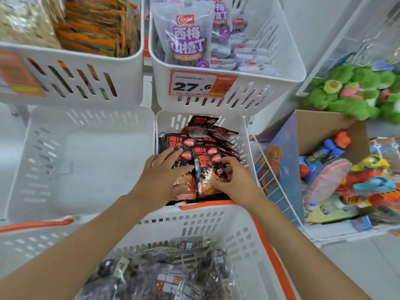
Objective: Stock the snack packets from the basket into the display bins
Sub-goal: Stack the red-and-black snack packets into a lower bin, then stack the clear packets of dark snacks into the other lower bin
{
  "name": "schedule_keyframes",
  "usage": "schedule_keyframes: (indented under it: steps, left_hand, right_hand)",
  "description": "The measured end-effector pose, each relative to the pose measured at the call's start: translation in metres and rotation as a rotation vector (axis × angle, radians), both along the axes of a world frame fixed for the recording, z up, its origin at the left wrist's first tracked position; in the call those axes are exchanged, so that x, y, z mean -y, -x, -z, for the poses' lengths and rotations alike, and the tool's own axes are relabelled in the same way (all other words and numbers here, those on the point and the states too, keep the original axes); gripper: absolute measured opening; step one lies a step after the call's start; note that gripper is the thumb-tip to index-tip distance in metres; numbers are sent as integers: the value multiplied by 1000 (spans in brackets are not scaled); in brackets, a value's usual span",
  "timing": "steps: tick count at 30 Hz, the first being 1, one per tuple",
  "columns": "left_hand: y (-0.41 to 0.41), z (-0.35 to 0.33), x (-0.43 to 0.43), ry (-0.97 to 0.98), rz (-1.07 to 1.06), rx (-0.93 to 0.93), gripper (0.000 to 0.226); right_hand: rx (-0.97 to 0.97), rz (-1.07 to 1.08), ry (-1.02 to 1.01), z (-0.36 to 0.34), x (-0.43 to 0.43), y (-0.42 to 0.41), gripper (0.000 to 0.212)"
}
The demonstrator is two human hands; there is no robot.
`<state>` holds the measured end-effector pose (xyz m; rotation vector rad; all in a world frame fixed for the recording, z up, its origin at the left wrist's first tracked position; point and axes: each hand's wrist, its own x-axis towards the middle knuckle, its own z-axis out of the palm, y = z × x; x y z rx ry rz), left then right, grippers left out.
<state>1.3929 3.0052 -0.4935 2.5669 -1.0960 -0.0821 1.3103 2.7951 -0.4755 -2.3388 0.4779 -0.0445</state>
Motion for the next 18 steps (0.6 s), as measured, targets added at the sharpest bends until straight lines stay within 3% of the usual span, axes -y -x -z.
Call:
schedule_keyframes:
  steps: [8,14,18]
  left_hand:
    - [2,3,-2,130,-15,56,43]
    - [4,2,-3,180,-64,53,34]
    - [8,-2,-4,203,-100,7,34]
  right_hand:
    - [54,24,-73,0,-1,2,98]
    - [78,59,-21,4,1,8,85]
    - [189,122,58,-7,-4,9,62]
